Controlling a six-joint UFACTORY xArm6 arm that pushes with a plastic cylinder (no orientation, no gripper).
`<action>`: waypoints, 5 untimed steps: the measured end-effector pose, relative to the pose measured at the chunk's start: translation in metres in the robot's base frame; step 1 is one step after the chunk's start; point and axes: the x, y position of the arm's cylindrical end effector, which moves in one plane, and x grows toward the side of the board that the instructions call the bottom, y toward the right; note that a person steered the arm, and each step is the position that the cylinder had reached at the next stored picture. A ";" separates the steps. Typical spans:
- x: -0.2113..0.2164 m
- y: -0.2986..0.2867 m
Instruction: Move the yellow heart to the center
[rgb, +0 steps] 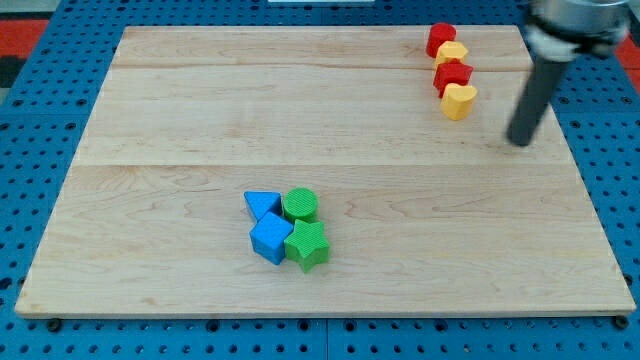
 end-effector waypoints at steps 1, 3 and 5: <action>-0.057 0.007; -0.058 -0.070; -0.025 -0.102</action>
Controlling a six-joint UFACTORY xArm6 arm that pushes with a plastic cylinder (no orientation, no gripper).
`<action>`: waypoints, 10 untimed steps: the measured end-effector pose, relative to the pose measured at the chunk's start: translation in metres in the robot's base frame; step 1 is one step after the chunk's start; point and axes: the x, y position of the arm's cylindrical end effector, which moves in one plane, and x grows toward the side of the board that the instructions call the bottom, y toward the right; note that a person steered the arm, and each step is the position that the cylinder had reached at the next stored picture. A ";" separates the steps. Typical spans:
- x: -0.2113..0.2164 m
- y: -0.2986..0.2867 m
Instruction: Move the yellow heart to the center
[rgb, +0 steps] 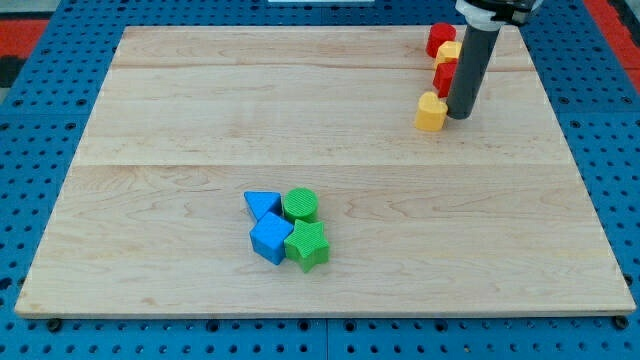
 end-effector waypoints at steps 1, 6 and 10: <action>-0.005 -0.026; -0.006 -0.132; -0.002 -0.175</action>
